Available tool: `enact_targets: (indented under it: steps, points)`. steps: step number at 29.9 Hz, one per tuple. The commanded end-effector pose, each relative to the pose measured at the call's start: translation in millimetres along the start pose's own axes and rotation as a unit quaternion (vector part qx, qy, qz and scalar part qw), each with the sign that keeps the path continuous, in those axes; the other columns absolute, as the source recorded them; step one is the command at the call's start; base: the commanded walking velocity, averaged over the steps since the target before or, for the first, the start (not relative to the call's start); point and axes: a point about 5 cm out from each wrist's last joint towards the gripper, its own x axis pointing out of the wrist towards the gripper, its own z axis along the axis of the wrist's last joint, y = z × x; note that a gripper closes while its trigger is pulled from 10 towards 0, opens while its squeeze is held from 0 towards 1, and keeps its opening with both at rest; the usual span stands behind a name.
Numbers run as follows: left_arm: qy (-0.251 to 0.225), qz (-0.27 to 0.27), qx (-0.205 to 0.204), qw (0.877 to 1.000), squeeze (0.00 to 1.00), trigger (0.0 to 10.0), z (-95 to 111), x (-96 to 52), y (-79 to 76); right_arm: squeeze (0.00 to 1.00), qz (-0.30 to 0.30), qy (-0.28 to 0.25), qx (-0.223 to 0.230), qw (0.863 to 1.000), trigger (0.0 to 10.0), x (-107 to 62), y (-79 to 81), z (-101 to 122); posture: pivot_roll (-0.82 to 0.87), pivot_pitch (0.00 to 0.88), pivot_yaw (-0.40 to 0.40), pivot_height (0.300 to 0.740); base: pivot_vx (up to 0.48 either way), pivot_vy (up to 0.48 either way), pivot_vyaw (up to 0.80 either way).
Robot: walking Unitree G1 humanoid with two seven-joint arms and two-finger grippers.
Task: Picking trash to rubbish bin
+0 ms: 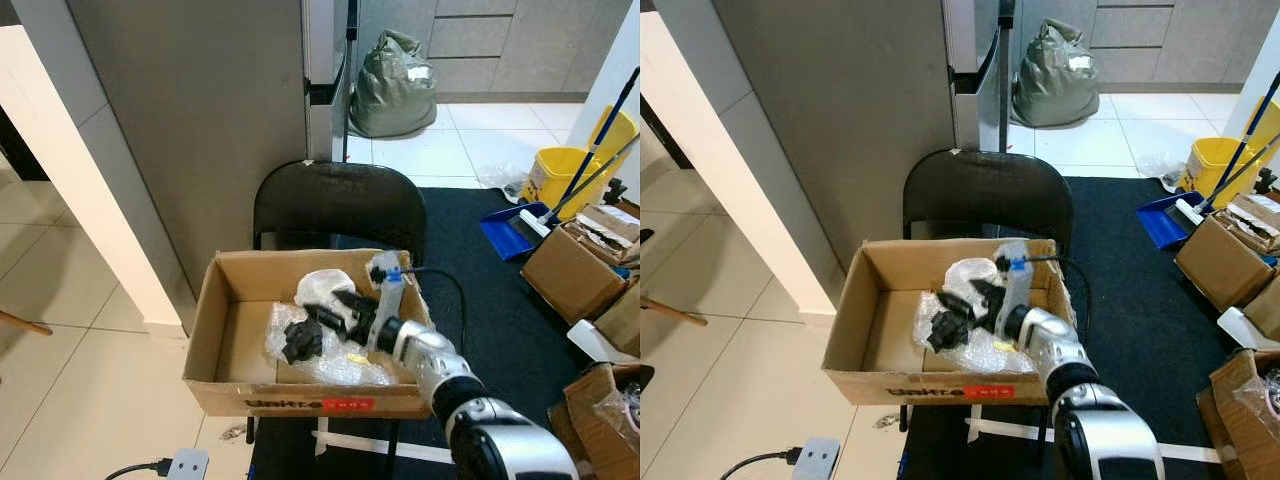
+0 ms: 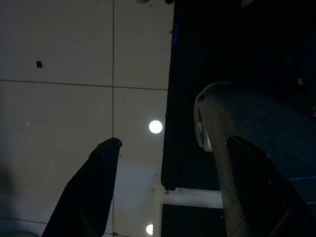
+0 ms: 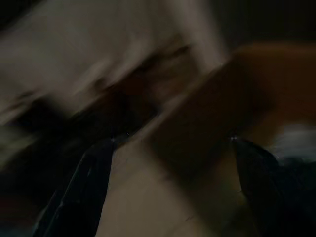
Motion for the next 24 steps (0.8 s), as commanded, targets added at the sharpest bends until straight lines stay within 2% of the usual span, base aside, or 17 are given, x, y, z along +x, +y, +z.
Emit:
enact_targets:
  steps: [1, 10, 14, 15, 17, 18, 20, 21, 24]
  points:
    - [0.033, 0.002, 0.012, 0.999, 0.0, 10.0, -14.4, -2.4, 2.9, 0.0, 0.068, 0.001, 0.017, 0.998, 10.0, 1.5, 9.6, -3.9, 0.01, 0.029, 0.06, 0.74, -0.289, 0.0, 0.0]
    - [0.034, -0.004, 0.016, 0.999, 0.0, 10.0, -13.5, -1.6, -2.0, 0.0, 0.11, 0.013, 0.072, 0.991, 10.0, -8.6, 14.8, -22.3, 0.0, 0.03, 0.064, 0.74, -0.403, 0.0, 0.0]
    - [0.034, -0.004, 0.018, 0.999, 0.0, 10.0, -12.8, -1.4, -2.2, 0.0, 0.122, 0.061, 0.076, 0.988, 10.0, -20.0, 15.5, -35.0, 0.0, 0.033, 0.065, 0.74, -0.424, 0.0, 0.0]
    - [0.034, -0.003, 0.019, 0.999, 0.0, 10.0, -12.5, -1.4, -2.1, 0.0, 0.081, 0.102, 0.067, 0.989, 10.0, -26.8, 10.3, -44.4, 0.0, 0.033, 0.065, 0.74, -0.42, 0.0, 0.0]
    - [0.034, -0.003, 0.019, 0.999, 0.0, 10.0, -12.4, -1.3, -2.1, 0.0, 0.066, 0.118, 0.063, 0.989, 10.0, -29.0, 8.5, -47.7, 0.0, 0.034, 0.065, 0.74, -0.422, 0.0, 0.0]
    - [0.033, -0.003, 0.019, 0.999, 0.0, 10.0, -12.4, -1.3, -2.3, 0.0, 0.031, 0.159, 0.047, 0.986, 10.0, -33.9, 5.0, -56.6, 0.0, 0.034, 0.066, 0.74, -0.424, 0.0, 0.0]
    - [0.033, -0.004, 0.019, 0.999, 0.0, 10.0, -12.4, -1.2, -3.0, 0.0, -0.051, 0.243, 0.009, 0.969, 10.0, -47.2, -3.2, -74.6, 0.0, 0.035, 0.065, 0.74, -0.42, 0.0, 0.0]
    - [0.033, -0.005, 0.018, 0.999, 0.0, 10.0, -12.4, -1.2, -3.6, 0.0, -0.12, 0.278, -0.013, 0.953, 10.0, -57.4, -10.5, -82.3, 0.0, 0.035, 0.064, 0.74, -0.409, 0.0, 0.0]
    - [0.033, -0.005, 0.016, 0.999, 0.0, 10.0, -12.4, -1.1, -4.0, 0.0, -0.196, 0.289, -0.007, 0.937, 10.0, -68.6, -17.8, -87.8, 0.0, 0.035, 0.063, 0.74, -0.409, 0.0, 0.0]
